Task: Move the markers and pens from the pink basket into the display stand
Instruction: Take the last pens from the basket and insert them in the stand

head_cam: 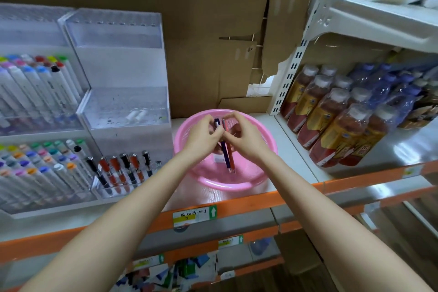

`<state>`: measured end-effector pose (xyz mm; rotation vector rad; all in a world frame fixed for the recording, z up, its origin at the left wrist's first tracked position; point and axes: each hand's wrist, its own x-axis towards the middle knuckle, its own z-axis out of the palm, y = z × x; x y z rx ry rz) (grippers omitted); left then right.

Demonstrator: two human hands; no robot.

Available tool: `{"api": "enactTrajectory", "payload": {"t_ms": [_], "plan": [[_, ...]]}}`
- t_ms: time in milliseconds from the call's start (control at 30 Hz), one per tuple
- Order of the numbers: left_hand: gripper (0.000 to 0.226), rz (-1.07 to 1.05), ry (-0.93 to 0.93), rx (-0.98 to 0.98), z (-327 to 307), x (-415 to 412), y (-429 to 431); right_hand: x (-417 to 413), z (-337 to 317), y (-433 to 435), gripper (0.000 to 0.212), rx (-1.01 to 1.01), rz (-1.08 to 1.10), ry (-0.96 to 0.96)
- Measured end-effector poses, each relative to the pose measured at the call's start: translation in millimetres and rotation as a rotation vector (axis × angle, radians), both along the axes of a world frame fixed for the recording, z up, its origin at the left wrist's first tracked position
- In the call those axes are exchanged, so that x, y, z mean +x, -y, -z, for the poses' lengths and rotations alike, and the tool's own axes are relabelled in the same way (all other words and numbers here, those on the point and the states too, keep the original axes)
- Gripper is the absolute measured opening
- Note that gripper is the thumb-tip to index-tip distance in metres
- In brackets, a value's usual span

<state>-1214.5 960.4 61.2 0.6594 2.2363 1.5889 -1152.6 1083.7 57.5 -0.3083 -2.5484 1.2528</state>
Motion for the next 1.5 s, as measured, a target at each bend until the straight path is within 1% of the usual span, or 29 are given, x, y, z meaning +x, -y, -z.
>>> {"api": "enactTrajectory", "payload": {"t_ms": [100,200,267,400,500,567,733,900,1067,1267,1500], "plan": [[0.004,-0.011,-0.231,0.053,-20.5,3.9,21.4,3.1,-20.6,16.2,0.030,-0.061,-0.010,-0.093],[0.019,-0.052,-0.450,0.064,-42.3,3.0,47.3,5.9,-40.0,38.3,0.029,-0.145,-0.024,-0.189],[0.022,-0.068,-0.502,0.052,-54.6,1.5,67.8,7.1,-49.7,54.9,0.026,-0.151,-0.035,-0.238],[0.019,-0.088,-0.566,0.070,-70.9,-1.6,108.4,8.0,-61.0,87.0,0.020,-0.171,-0.037,-0.300],[0.017,-0.099,-0.571,0.106,-76.7,1.1,131.7,8.5,-66.2,110.7,0.019,-0.185,-0.041,-0.333],[0.015,-0.097,-0.579,0.087,-77.4,3.9,144.0,9.5,-65.5,124.1,0.019,-0.179,-0.061,-0.332],[0.016,-0.091,-0.558,0.055,-65.6,7.6,163.8,12.9,-52.6,143.2,0.020,-0.080,-0.045,-0.316],[0.016,-0.033,-0.530,0.029,-51.5,9.2,163.9,15.2,-39.2,151.3,0.022,-0.036,0.013,-0.307],[0.018,0.004,-0.565,-0.018,-44.9,6.0,163.3,17.8,-35.3,151.9,0.019,-0.040,0.016,-0.297],[0.021,0.041,-0.594,-0.020,-44.7,5.1,162.5,17.7,-31.1,152.6,0.017,-0.032,0.029,-0.287],[0.019,0.061,-0.605,-0.009,-41.7,4.0,164.8,18.9,-26.8,155.8,0.015,-0.044,0.032,-0.302]]}}
